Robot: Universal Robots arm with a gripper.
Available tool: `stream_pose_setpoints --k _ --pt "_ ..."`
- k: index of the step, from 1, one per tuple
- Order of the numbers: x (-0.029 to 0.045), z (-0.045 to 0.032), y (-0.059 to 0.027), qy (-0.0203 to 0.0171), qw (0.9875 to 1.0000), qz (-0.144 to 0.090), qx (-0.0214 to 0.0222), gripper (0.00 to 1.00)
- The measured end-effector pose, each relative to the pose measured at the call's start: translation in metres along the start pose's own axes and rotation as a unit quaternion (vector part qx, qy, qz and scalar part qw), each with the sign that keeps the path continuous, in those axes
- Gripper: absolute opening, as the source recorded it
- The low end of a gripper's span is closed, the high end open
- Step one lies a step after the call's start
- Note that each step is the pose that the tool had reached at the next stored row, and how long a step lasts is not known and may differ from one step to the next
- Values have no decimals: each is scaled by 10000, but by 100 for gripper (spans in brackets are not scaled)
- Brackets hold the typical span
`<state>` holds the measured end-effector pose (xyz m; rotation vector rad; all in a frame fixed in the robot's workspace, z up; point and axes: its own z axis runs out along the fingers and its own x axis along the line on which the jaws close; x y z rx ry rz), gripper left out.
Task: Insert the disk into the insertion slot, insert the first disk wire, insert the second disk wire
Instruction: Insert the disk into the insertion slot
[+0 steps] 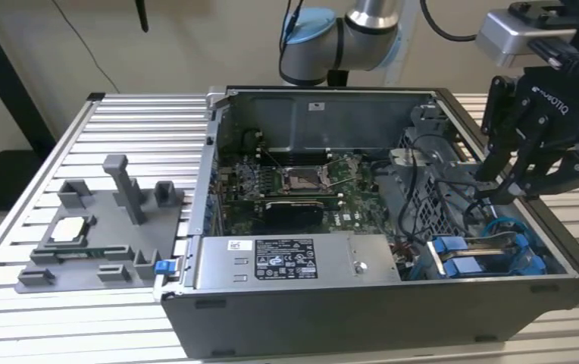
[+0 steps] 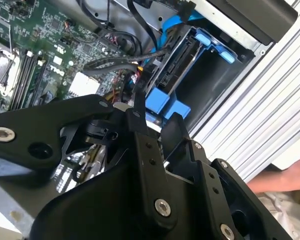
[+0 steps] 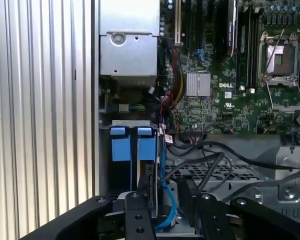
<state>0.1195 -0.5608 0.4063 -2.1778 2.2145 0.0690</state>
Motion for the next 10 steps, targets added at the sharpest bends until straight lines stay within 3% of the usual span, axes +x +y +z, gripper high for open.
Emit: stream_pose_setpoints --k 10 --pt "-69 115 17 -14 9999 -18 140 100"
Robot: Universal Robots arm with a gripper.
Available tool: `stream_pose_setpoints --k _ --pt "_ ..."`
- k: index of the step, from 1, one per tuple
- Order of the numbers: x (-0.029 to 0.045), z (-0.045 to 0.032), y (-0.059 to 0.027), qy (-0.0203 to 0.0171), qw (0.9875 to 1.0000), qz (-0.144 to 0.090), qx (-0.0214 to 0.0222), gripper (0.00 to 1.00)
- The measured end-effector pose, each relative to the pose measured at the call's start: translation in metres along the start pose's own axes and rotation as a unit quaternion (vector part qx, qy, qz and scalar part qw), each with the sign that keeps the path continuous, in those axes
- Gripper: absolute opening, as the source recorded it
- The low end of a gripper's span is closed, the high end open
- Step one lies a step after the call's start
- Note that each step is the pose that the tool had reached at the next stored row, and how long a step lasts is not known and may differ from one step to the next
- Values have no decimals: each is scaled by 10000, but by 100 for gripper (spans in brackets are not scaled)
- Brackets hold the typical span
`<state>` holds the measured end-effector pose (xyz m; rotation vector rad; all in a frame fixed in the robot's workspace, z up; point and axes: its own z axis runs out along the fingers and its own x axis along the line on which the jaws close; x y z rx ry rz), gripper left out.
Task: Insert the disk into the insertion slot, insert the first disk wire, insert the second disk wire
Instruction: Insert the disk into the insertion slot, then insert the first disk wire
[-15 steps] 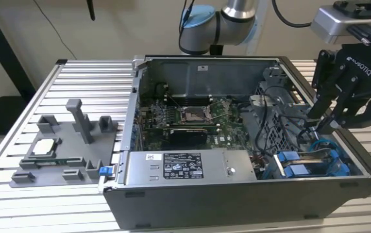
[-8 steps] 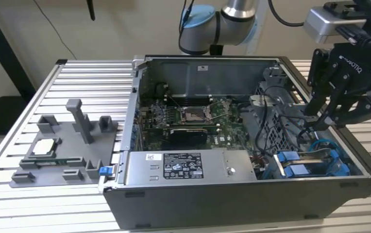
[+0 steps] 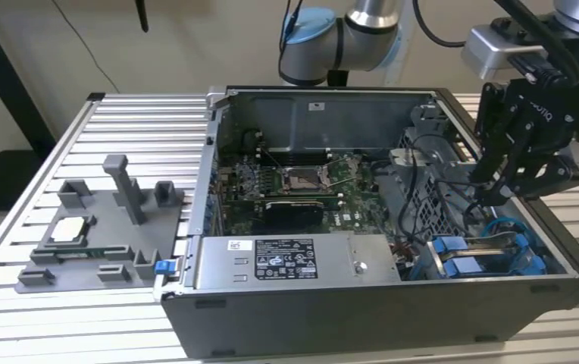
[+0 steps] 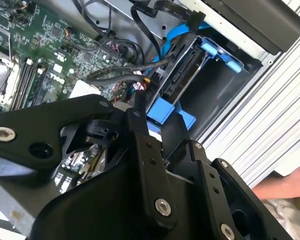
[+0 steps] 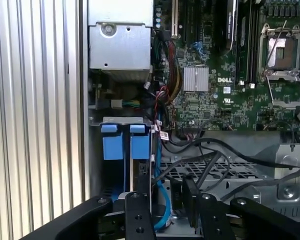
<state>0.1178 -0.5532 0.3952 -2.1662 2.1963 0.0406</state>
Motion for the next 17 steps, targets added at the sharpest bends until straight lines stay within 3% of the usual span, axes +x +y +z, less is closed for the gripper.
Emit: stream_pose_setpoints --k 5,11,14,16,17 --pt "-18 36 0 -45 10000 -66 46 100" --pt "-17 58 -2 -93 9997 -97 192 100" --pt "-16 78 6 -100 9997 -97 203 100" --pt "-15 81 13 -131 9997 -96 204 100" --pt "-15 82 15 -155 9996 -95 205 0"
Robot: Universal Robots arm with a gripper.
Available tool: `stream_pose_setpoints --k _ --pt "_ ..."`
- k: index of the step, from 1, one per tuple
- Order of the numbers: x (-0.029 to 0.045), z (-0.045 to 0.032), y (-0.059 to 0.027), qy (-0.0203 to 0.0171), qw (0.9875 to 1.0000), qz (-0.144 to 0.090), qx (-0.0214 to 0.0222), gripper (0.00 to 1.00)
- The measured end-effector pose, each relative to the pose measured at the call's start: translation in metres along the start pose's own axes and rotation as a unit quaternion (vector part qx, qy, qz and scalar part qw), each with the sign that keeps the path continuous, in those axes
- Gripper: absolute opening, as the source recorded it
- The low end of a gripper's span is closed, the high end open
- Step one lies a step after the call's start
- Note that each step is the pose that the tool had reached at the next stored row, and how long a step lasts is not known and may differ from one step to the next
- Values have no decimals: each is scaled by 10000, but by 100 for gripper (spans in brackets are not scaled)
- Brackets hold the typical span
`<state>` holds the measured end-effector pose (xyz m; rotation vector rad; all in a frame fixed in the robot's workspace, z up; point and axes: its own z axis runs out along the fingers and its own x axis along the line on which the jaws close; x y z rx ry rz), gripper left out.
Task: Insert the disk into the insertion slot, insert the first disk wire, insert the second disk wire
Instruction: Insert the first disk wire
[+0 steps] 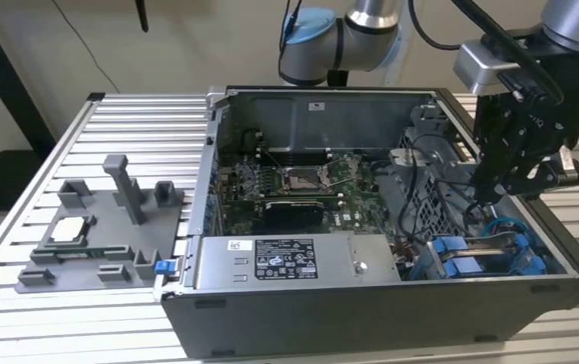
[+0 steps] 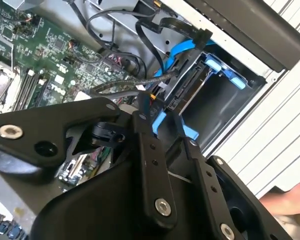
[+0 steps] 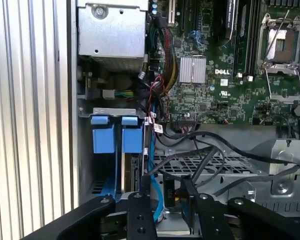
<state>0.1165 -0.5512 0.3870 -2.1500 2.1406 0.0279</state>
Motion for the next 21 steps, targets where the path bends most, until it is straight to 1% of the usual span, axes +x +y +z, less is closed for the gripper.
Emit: stream_pose_setpoints --k 2,4,5,11,21 --pt "0 3 1 -62 10000 2 3 0" --pt "0 3 2 -95 10000 4 4 0" --pt "0 3 1 -104 9999 5 4 0" --pt "0 4 1 -108 9999 5 4 0" --pt "1 5 -3 -90 10000 3 4 0"
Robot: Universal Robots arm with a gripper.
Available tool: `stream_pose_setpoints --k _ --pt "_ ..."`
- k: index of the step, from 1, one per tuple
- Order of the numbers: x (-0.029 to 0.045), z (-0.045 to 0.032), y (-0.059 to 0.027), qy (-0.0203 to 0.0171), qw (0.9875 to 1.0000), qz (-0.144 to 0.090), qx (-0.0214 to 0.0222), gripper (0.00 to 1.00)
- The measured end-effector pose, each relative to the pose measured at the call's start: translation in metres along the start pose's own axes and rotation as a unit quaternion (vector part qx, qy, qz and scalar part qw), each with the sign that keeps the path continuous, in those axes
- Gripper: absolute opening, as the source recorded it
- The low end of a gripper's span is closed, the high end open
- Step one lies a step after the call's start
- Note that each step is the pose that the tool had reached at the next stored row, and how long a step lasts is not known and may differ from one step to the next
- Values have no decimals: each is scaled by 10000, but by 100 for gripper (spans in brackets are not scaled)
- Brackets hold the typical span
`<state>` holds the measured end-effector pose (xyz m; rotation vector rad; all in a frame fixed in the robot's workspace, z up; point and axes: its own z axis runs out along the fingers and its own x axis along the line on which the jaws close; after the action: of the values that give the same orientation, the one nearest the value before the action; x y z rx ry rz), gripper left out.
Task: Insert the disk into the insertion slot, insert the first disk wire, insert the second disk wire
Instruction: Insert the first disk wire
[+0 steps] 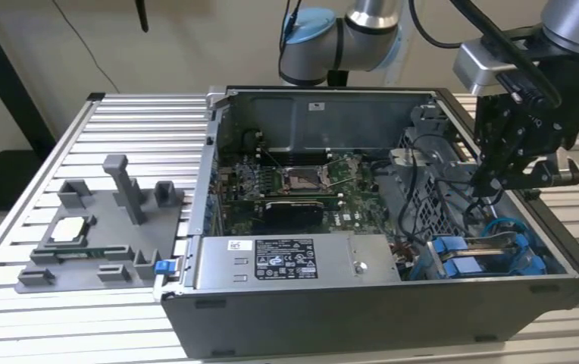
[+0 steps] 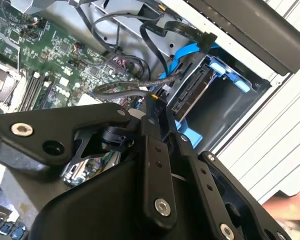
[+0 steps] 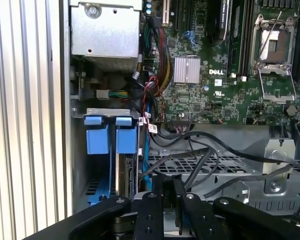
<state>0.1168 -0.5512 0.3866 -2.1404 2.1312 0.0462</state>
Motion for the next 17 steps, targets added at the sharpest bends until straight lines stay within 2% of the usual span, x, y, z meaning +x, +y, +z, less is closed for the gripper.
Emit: stream_pose_setpoints --k 2,5,7,9,12,13,17 --pt "15 6 -46 0 10000 3 -23 0" --pt "47 22 -141 -1 9999 14 -124 0" --pt "73 30 -203 0 9998 22 -202 0" --pt "102 35 -251 1 9995 33 -298 0" --pt "160 36 -290 5 9990 49 -451 0" --pt "188 37 -299 5 9988 53 -490 0" --pt "298 83 -319 4 9987 54 -500 0"
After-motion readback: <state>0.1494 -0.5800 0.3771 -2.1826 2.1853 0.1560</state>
